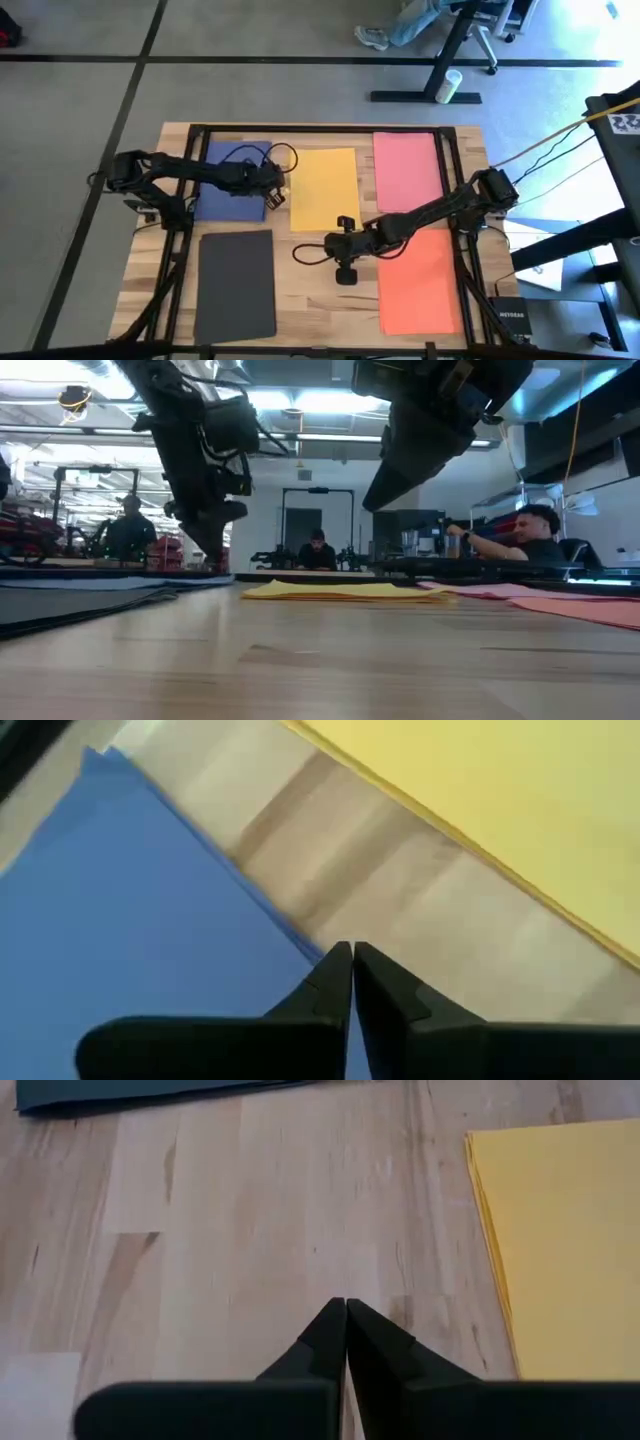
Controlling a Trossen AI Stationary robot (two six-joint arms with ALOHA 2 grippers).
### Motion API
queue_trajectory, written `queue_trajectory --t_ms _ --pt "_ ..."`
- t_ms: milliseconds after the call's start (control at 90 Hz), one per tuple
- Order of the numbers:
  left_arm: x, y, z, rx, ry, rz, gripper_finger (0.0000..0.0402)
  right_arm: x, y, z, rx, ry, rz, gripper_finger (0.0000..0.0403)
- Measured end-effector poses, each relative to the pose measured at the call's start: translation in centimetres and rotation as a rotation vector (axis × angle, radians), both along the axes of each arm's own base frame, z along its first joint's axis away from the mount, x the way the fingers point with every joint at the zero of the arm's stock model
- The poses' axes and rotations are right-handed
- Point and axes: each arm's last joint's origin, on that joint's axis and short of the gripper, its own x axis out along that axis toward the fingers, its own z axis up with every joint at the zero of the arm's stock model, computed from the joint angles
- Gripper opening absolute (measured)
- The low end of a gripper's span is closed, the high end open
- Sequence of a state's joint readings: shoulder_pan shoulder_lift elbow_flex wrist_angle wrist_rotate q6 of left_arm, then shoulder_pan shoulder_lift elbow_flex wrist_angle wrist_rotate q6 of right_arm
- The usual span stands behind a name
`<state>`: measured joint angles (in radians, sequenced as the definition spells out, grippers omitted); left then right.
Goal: Organize paper
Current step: Return to Home Position
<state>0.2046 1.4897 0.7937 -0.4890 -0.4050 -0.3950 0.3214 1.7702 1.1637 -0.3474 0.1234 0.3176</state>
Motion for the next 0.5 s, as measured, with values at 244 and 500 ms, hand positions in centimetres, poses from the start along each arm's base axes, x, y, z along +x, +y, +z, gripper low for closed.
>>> queue_trajectory --t_ms 244,500 --pt "-2.7 -2.6 0.9 -0.077 0.128 0.096 0.0 0.0 0.0 0.0 -0.001 0.002 0.0 0.0" --pt "-5.2 -3.0 -0.1 -0.093 0.05 0.113 0.0 0.0 0.0 0.0 0.009 0.004 -0.013 0.0"
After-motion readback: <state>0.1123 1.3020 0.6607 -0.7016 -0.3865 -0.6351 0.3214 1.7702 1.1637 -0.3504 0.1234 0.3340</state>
